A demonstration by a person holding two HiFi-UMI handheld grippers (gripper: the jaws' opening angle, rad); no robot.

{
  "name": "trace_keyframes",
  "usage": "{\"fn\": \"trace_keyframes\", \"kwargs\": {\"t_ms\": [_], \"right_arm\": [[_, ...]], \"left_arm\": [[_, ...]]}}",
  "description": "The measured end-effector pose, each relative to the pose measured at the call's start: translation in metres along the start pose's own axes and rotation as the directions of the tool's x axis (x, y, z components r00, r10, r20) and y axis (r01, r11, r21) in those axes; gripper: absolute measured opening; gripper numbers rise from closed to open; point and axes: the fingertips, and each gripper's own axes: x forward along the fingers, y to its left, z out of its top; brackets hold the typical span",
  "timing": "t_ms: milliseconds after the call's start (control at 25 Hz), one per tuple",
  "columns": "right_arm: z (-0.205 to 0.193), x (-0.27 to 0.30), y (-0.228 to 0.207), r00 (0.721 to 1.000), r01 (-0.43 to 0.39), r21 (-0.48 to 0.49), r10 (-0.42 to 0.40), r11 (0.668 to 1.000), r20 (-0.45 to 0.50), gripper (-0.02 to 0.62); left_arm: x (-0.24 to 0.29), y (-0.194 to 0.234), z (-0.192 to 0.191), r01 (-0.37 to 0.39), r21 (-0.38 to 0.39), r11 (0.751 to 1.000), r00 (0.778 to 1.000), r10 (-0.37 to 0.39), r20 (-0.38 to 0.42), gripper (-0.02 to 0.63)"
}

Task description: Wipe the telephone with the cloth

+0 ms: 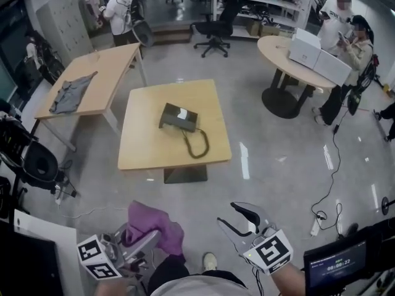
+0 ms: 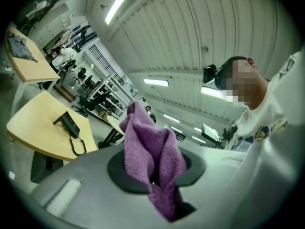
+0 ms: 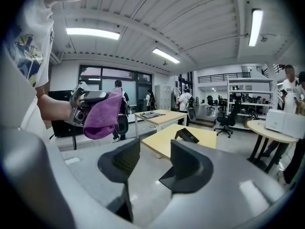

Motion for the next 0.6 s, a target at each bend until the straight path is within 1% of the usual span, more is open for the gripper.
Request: {"fn": "trace_keyframes", "kwargs": {"t_ms": [80, 160, 280, 440, 600], "right_arm": [[0.002, -0.016, 0.006, 1.000, -0.015, 0.001, 0.015, 1.000, 0.009, 0.201], [-0.003, -0.029, 0.009, 1.000, -0.010, 0.015, 0.010, 1.000, 0.006, 0.201], [-0.003, -0.039, 0.022, 1.000, -0.012, 0.026, 0.012, 1.000, 0.008, 0.198], [0.009, -0.037, 0.049, 1.000, -0.015, 0.028, 0.014, 1.000, 0.015, 0.190], [0.028, -0.037, 0.073, 0.999, -0.030, 0.007, 0.030, 1.000, 0.038, 0.184]], "left_arm": [[0.002, -0.018, -0.007, 0.002, 0.025, 1.000, 0.999, -0.001, -0.032, 0.087], [0.004, -0.031, -0.014, 0.006, 0.041, 0.999, 0.999, -0.004, -0.053, 0.087], [0.000, -0.044, -0.022, 0.026, 0.044, 0.999, 0.998, -0.023, -0.065, 0.087], [-0.018, -0.052, -0.024, 0.052, 0.041, 0.998, 0.995, -0.049, -0.084, 0.087], [-0.039, -0.065, -0.028, 0.046, 0.053, 0.998, 0.994, -0.040, -0.106, 0.087]]}}
